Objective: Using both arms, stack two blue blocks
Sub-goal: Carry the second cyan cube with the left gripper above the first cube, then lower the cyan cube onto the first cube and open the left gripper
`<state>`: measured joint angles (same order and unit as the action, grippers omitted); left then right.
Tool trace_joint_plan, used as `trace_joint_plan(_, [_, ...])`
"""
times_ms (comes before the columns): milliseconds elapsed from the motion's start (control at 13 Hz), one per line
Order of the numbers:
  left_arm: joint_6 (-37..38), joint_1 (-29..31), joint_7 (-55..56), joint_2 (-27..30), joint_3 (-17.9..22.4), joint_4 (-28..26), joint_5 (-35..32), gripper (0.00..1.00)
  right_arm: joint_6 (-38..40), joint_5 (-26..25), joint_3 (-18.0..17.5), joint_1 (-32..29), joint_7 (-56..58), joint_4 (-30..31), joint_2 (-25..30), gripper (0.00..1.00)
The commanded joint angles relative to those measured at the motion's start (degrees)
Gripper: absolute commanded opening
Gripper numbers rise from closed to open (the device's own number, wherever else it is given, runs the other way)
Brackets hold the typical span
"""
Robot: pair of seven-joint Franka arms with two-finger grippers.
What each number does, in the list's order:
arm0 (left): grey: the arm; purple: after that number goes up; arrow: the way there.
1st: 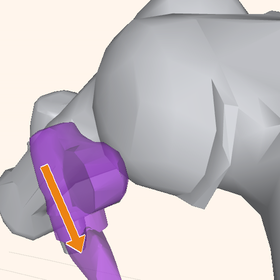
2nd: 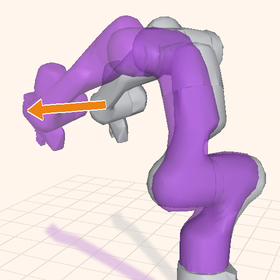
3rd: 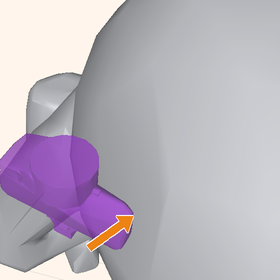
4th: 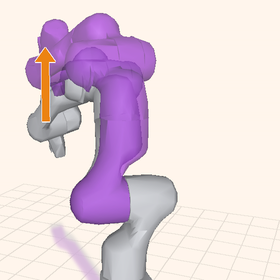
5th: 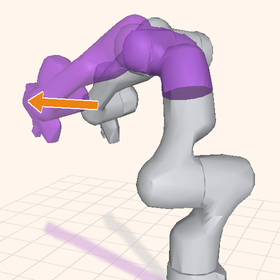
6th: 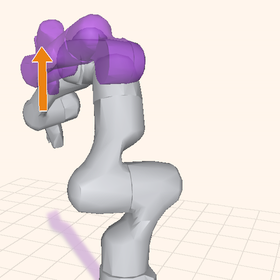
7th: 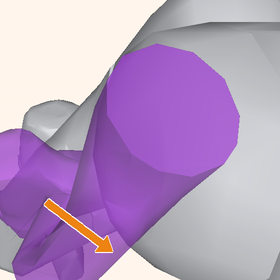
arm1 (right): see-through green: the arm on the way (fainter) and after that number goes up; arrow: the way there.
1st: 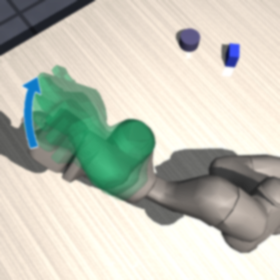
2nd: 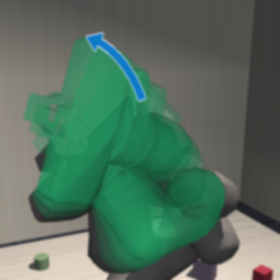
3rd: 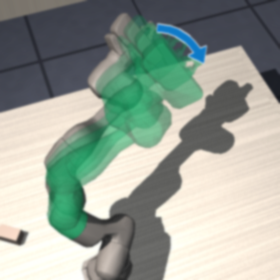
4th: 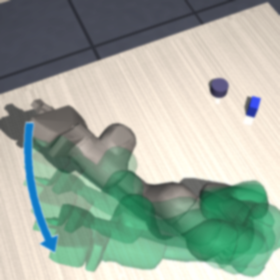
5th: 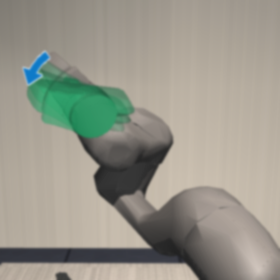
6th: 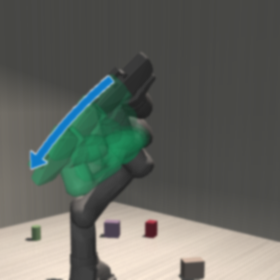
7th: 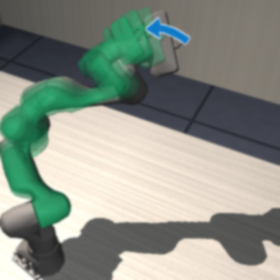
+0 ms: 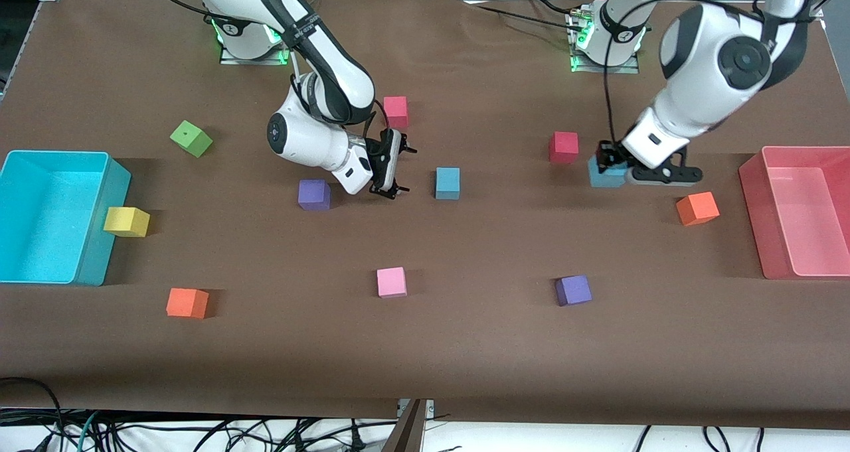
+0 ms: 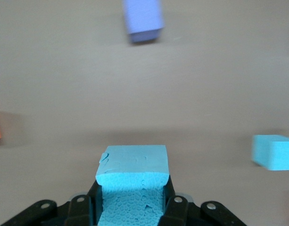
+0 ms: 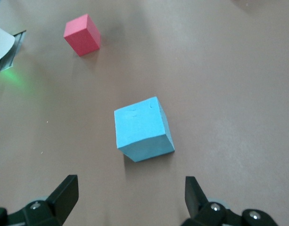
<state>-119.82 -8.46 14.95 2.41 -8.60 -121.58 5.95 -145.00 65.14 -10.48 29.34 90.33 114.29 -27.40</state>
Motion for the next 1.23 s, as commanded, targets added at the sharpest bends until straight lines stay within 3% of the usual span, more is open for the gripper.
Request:
trace_joint_plan(0, [1.08, -5.13, 8.04, -4.42, -1.60, 4.93, 1.52, 0.00, -1.08, 8.30, -1.29, -0.87, 9.13, 2.17, -0.01, 1.00])
trace_joint_plan(153, [0.82, -10.15, 14.47, -8.80, -1.60, 8.88, 2.66, 0.00, -0.47, 14.38, -1.30, -0.95, 13.28, 2.17, -1.07, 1.00])
trace_joint_plan(613, [-0.14, -23.60, 30.56, -23.13, -1.08, 20.84, 1.96, 0.00, -0.38, 16.41, -1.30, -1.13, 18.39, 1.47, -3.62, 1.00])
trace_joint_plan(920, [-8.48, -28.09, 34.00, -28.42, 0.68, 21.03, 2.05, 0.00, -0.29, 16.69, -1.38, -1.04, 18.39, 1.20, -4.06, 1.00])
trace_joint_plan(1150, [-8.85, -30.30, 34.18, -29.04, 3.23, 20.95, 2.05, 0.00, 1.38, 16.86, -1.21, -1.13, 18.48, 1.29, -3.98, 1.00])
